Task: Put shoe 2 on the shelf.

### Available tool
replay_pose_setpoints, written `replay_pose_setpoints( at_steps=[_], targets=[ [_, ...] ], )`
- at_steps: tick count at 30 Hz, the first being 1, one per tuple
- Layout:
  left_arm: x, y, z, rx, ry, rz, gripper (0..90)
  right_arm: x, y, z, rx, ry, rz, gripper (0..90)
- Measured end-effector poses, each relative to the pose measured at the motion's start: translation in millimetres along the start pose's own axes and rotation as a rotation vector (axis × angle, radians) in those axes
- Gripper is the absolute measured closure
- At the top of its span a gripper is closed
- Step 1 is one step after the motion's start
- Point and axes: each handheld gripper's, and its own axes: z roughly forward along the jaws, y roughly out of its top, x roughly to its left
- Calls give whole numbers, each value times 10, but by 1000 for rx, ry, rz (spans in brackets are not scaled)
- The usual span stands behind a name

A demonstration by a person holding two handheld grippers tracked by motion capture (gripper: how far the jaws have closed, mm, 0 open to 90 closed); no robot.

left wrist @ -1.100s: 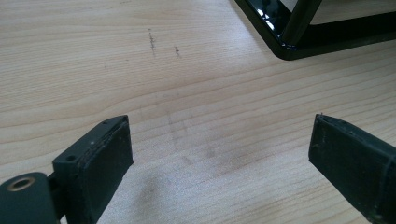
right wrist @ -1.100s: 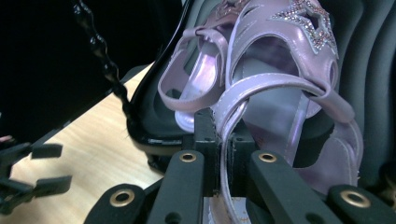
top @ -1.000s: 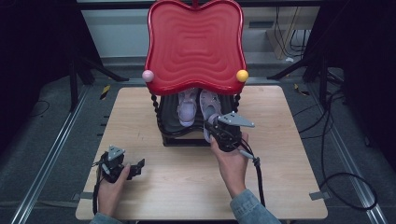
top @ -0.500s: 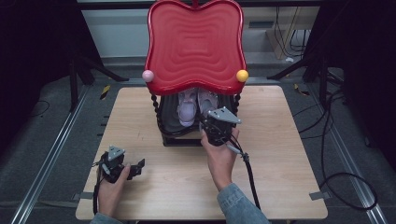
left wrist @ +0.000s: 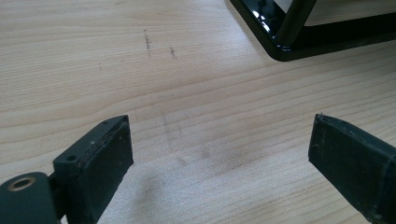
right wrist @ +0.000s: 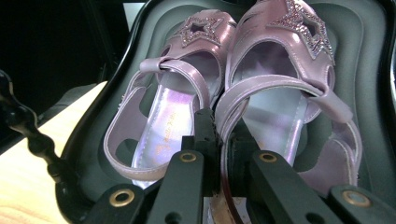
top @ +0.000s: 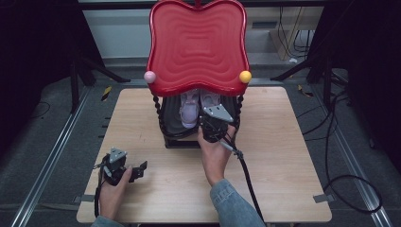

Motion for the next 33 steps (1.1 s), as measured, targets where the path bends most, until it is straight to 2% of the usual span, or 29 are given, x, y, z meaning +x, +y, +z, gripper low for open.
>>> replay_pose_setpoints(
  at_steps=[5, 9, 15, 33],
  targets=[
    [3, -1, 3, 0, -2, -1, 58, -1, 10, 39, -3, -38, -15, 865],
    [1, 0, 1, -1, -3, -2, 57, -11, -8, 85, 7, -49, -7, 865],
    [4, -3, 4, -3, -6, -5, 58, -9, -33, 147, 14, -55, 4, 864],
    [-2, -5, 9, -1, -12, -8, 58, 51, -58, 241, 2, -59, -23, 827]
  ],
)
